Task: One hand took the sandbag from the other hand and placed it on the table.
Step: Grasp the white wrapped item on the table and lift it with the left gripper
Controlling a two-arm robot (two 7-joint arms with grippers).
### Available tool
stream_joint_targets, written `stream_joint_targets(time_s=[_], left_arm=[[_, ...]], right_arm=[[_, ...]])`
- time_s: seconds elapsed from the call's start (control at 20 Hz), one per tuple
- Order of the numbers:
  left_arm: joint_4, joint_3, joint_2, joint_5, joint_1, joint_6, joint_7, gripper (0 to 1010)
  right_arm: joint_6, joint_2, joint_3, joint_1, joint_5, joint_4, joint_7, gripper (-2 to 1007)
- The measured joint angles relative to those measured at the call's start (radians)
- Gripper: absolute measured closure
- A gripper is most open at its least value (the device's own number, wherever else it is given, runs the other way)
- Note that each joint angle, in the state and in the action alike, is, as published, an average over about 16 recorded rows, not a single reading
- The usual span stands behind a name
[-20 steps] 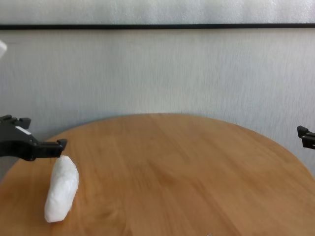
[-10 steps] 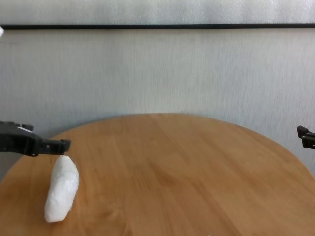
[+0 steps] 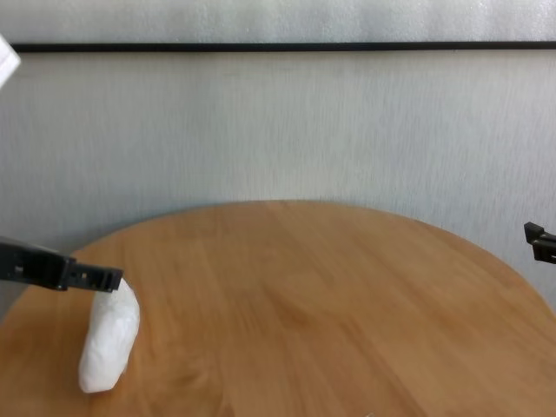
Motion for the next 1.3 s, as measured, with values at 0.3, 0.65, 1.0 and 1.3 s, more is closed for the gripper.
stream_joint_targets(time_s=[0.3, 0.65, 1.0, 1.3], left_arm=[[-0.014, -0.016, -0.031, -0.01, -0.002, 0.099, 0.029, 9], [-0.018, -0.041, -0.088, -0.027, -0.01, 0.199, 0.071, 9], [-0.012, -0.054, -0.143, -0.025, -0.017, 0.268, 0.117, 9], [-0.003, -0.05, -0.174, -0.006, -0.021, 0.301, 0.141, 9]], right_arm=[[0.0, 0.0, 0.0, 0.0, 0.0, 0.0, 0.0, 4], [0.0, 0.0, 0.0, 0.0, 0.0, 0.0, 0.0, 4], [0.0, 0.0, 0.0, 0.0, 0.0, 0.0, 0.0, 4], [0.0, 0.0, 0.0, 0.0, 0.0, 0.0, 0.0, 4]])
